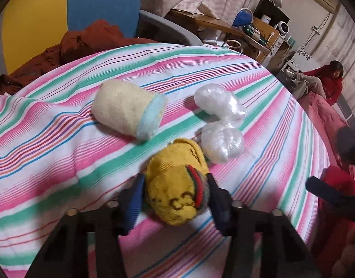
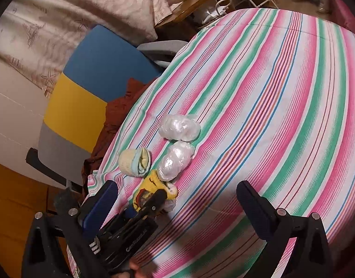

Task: Organize objects
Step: 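Lower the left tool onto the yellow knitted sock and close it, then lower the right tool onto a clear plastic bag and close it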

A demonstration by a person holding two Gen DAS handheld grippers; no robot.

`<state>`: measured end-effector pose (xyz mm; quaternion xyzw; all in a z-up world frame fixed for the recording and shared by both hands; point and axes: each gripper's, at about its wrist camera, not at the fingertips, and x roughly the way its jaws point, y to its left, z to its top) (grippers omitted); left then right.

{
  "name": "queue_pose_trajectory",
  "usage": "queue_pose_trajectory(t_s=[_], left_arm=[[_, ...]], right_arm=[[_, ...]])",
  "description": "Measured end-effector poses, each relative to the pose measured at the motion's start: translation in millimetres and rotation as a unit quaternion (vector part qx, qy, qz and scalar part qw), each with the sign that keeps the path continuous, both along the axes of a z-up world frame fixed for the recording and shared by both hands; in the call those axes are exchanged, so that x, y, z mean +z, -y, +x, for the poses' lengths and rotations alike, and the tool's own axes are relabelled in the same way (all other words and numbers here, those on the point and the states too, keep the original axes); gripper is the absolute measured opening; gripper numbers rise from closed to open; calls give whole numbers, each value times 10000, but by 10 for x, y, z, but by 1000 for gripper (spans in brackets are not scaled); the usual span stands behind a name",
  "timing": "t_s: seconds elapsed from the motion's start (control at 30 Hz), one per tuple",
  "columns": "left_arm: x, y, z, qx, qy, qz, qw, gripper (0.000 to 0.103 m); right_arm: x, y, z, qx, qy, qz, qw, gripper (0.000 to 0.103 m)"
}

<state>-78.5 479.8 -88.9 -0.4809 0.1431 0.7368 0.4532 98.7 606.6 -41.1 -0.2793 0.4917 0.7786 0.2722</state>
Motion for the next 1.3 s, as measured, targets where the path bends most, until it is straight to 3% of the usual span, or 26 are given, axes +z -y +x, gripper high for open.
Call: queue_pose_trajectory(t_s=[0.13, 0.33, 0.5, 0.7, 0.93, 1.0, 1.1, 1.17, 1.3], left_arm=[[76, 196, 111, 84, -162, -57, 9998, 42], [49, 770, 262, 503, -15, 134, 9986, 42], [24, 1009, 292, 712, 54, 233, 9972, 41], [-27, 1019, 233, 679, 218, 303, 9970, 41], [-50, 1040, 198, 658, 330, 369, 9966, 42], [-51, 1038, 200, 646, 327, 363, 9967, 42], [-48, 1038, 210, 612, 283, 361, 9971, 42], [-53, 1040, 210, 626, 284, 386, 9969, 42], [-64, 1047, 221, 635, 212, 427, 9968, 43]], right_arm=[[0, 13, -29, 98, 12, 42, 9999, 103], [-17, 81, -120, 340, 306, 161, 9988, 103], [17, 186, -250, 703, 627, 373, 9949, 102], [253, -1, -583, 1074, 1157, 1205, 9801, 98], [-37, -467, -1153, 1492, 2018, 1567, 9552, 79], [-152, -540, -1254, 1565, 2013, 1532, 9547, 79], [-298, -578, -1325, 1657, 2079, 1604, 9506, 68], [-404, -609, -1339, 1664, 2248, 1648, 9458, 45], [-407, -711, -1278, 1610, 2138, 1648, 9493, 40]])
